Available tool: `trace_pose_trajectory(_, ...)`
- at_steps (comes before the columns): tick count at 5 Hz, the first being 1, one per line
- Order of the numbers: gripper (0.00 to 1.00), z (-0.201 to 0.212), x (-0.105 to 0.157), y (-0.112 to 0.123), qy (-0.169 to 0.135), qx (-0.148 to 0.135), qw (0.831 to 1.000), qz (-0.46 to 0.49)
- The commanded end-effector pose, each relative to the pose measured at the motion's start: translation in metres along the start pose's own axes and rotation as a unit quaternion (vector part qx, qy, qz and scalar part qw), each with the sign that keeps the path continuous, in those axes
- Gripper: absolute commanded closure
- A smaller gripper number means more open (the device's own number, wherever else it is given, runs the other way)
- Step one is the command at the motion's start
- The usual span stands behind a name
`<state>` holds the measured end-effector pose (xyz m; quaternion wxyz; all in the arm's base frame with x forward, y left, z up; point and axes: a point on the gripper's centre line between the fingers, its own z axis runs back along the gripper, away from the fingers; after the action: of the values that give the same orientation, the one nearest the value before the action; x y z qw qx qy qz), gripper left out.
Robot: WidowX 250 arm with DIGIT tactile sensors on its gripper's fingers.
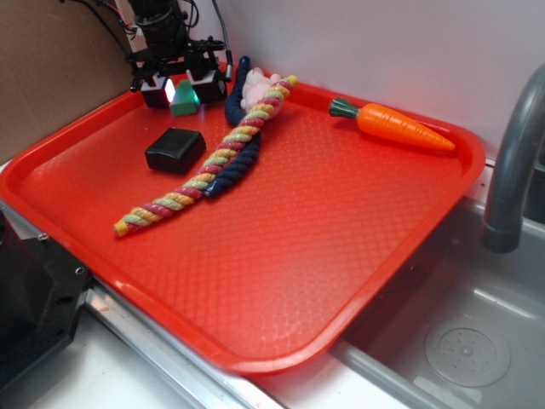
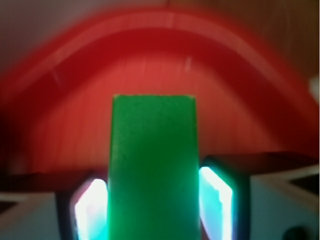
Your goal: Grab the green block.
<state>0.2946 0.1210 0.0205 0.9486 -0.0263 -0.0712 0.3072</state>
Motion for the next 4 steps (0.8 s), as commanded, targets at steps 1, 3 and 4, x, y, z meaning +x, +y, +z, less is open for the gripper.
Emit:
trace_pose_trajectory(1,1.0,0.126,-0.053,-0.016,-0.045,-0.043,0.988,-0.143)
trace_pose_trajectory(3,1.0,0.207,-0.079,-0.065,-0.03,-0.029,0.96,-0.276)
trace_pose_trajectory(4,1.0,0.221,-0.091,-0.067,0.007,-0.059,0.946,-0.318)
